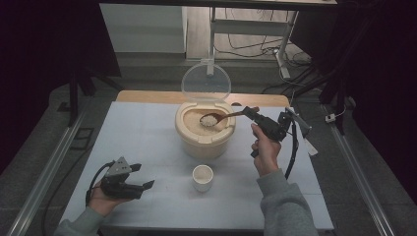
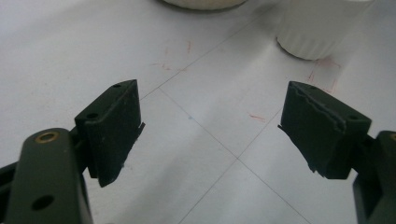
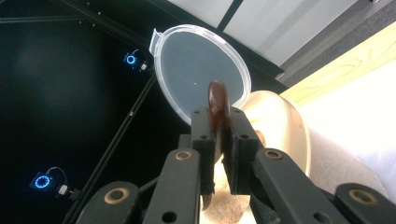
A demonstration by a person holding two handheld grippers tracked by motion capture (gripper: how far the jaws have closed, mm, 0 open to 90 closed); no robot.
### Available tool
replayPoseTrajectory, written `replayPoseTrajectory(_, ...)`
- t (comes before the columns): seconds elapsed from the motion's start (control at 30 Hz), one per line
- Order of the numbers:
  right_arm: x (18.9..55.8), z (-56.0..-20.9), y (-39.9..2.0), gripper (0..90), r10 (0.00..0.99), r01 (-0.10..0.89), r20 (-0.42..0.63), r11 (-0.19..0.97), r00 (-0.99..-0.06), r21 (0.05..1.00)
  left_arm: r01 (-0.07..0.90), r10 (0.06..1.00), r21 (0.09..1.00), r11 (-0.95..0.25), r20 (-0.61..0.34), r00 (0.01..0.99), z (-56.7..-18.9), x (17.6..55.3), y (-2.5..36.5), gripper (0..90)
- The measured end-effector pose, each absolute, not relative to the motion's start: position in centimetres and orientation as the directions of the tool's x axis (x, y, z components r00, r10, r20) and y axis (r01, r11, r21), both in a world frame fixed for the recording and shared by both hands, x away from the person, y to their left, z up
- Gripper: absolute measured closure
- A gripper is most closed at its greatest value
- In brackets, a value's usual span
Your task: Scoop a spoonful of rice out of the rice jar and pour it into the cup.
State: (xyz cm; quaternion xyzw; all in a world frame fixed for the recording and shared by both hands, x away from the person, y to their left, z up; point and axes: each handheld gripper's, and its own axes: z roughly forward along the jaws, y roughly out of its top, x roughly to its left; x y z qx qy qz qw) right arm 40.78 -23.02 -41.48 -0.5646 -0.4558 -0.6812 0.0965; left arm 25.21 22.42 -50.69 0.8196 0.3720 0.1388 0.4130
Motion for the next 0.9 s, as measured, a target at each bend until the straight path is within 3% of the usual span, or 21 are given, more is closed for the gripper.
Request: replayPoseTrajectory(0.9,37.7,-40.8,-24.0,83.4,0.361,0.677,0.848,-0.511,-0.389,0.529,0.495,0.726,0.779,-0.384,-0.077,0.684,-50.6,25.2,22.3,20.2)
